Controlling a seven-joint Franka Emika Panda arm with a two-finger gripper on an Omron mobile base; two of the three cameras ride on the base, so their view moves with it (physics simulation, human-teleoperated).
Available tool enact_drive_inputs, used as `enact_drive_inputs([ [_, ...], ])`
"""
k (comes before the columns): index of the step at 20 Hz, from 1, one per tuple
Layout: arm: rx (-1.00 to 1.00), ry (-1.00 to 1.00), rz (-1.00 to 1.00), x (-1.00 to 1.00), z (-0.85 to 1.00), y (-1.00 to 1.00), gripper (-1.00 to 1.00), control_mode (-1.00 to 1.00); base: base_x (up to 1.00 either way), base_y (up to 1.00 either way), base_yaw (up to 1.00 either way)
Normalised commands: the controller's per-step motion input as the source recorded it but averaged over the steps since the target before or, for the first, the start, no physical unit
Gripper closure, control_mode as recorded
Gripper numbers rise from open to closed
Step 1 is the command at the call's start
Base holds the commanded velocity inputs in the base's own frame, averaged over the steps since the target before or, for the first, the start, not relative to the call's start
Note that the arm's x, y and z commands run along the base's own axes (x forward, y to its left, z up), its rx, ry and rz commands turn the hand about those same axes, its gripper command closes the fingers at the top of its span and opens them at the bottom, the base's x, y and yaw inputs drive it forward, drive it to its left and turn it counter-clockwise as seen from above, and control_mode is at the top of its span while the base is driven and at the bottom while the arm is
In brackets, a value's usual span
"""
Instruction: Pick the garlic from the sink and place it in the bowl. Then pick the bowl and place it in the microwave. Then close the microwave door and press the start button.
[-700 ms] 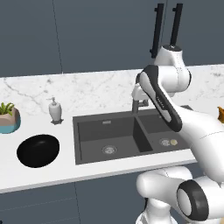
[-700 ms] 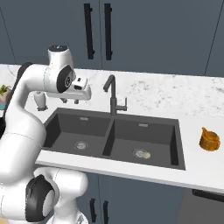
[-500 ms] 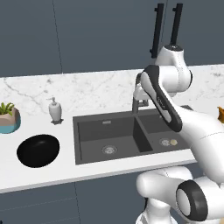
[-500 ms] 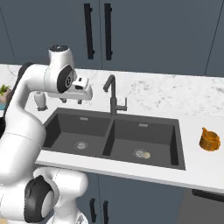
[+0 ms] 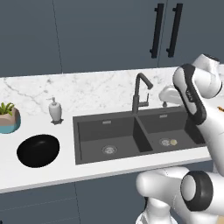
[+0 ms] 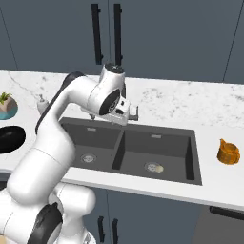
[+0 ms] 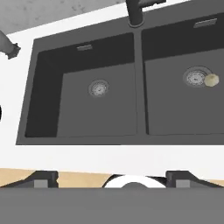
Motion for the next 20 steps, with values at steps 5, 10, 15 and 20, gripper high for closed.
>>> enact_drive_inputs([
  [5, 0.24, 0.22, -0.22, 0.02, -0.56, -1.0, -1.0, -1.0, 0.0, 0.0, 0.0],
  [10, 0.28, 0.23, -0.1, 0.27, -0.68, -1.0, -1.0, -1.0, 0.0, 0.0, 0.0],
  [15, 0.13, 0.15, -0.09, 0.75, -0.97, -0.75, -1.0, -1.0, 0.0, 0.0, 0.0],
  [20, 0.0, 0.09, -0.09, 0.87, -1.0, -0.19, -1.0, -1.0, 0.0, 0.0, 0.0],
])
